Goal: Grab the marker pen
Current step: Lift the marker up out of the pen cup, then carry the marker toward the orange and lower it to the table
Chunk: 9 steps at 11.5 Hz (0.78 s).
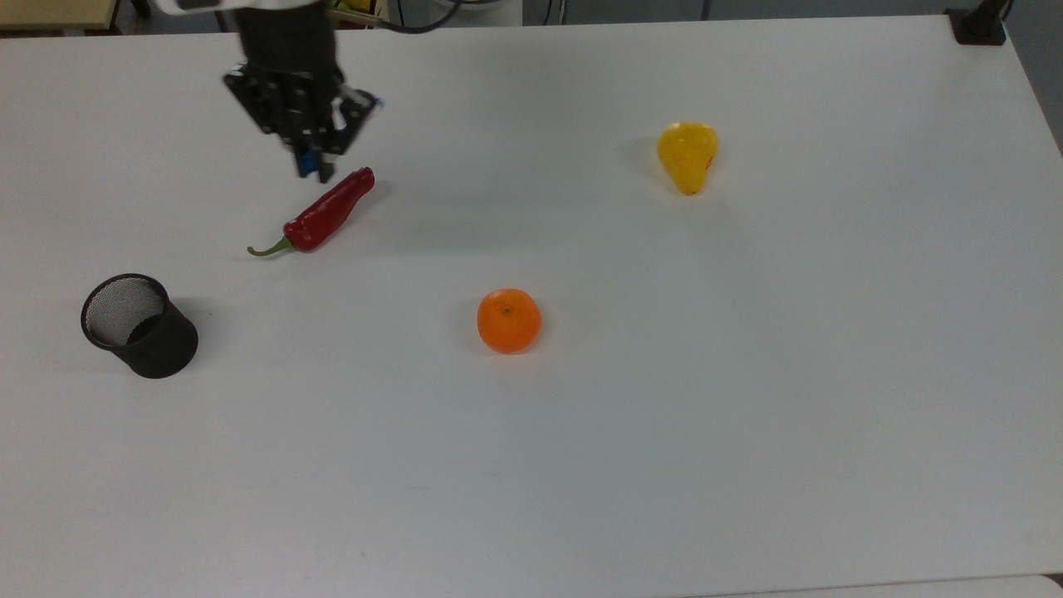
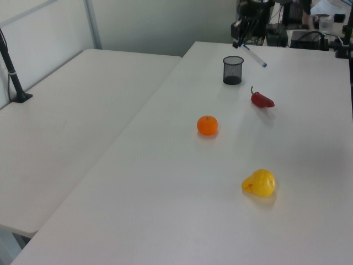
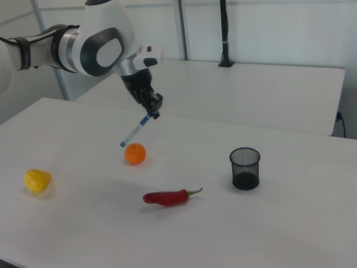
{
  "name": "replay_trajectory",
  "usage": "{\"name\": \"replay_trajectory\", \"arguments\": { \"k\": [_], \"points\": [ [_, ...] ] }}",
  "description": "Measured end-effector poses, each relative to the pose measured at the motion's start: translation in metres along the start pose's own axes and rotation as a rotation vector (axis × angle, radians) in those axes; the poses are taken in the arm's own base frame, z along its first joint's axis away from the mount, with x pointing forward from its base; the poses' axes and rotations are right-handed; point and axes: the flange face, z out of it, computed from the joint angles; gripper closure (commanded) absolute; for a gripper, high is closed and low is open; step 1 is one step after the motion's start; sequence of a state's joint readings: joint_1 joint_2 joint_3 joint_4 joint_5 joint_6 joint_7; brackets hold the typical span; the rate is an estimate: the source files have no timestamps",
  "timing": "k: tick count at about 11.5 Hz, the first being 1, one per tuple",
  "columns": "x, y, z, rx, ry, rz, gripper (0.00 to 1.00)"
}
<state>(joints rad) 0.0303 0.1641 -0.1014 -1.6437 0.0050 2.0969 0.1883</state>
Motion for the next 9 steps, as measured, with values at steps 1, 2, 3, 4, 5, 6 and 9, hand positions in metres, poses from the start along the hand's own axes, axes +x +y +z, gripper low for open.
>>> {"name": "replay_trajectory", "arguments": {
  "k": [1, 2, 3, 4, 5, 6, 9],
  "points": [
    [-0.013, -0.021, 0.008, 0.003, -0.071, -0.044, 1.00],
    [-0.028, -0.043, 0.019, 0.007, -0.129, -0.085, 1.00],
    [-0.043, -0.064, 0.032, 0.013, -0.170, -0.124, 1.00],
    [-0.059, -0.084, 0.045, 0.018, -0.204, -0.161, 1.00],
    [-0.074, -0.102, 0.056, 0.022, -0.236, -0.195, 1.00],
    [-0.088, -0.117, 0.066, 0.022, -0.263, -0.218, 1.00],
    [-0.116, -0.148, 0.095, 0.018, -0.310, -0.243, 1.00]
  ]
}}
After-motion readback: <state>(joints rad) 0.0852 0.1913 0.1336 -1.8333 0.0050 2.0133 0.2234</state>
